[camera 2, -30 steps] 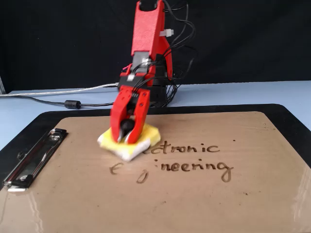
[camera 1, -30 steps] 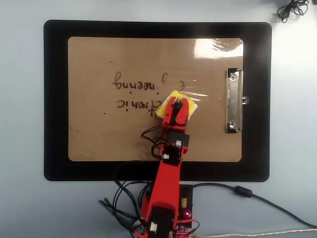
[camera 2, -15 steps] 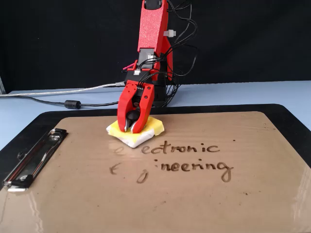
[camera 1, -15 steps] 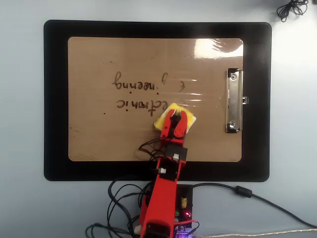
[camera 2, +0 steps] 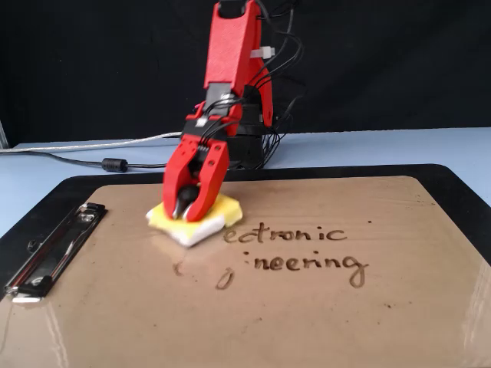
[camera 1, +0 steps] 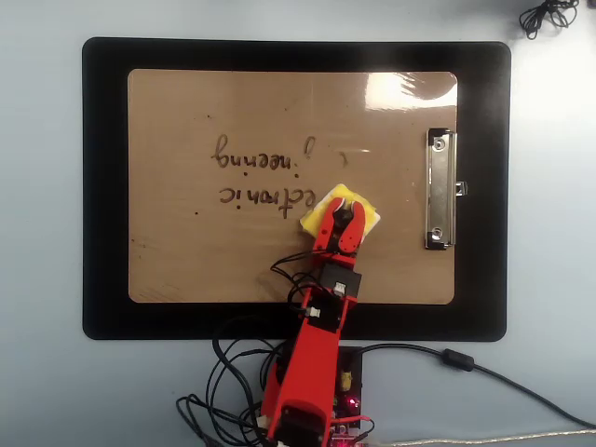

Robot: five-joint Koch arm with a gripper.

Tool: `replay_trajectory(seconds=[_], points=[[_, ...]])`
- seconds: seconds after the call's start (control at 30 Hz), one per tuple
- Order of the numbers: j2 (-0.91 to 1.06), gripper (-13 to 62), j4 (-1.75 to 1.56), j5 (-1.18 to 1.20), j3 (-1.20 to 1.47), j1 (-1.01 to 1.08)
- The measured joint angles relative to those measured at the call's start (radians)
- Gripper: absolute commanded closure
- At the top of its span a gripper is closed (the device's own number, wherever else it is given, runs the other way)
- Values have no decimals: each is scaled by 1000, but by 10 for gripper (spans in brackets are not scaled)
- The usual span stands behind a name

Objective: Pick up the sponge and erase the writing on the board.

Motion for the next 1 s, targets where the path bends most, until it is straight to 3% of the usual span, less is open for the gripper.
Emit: replay_trajectory(seconds=[0.17,0.23,0.3,0.47,0.53,0.63,0.7,0.8,0.9,1.0], points=[[-383,573,5,0,-486,2],[-462,573,6,-2,-551,5],[-428,573,0,-2,-489,-5],[71,573,-12,-2,120,-12],[137,573,14,-2,144,-21],[-69,573,15,-5,-92,-66],[-333,573,2,-6,-425,-80],[-597,573,-18,-12,-713,-86],[-555,573,-54,-26,-592,-100],[-268,573,-66,-43,-225,-95]])
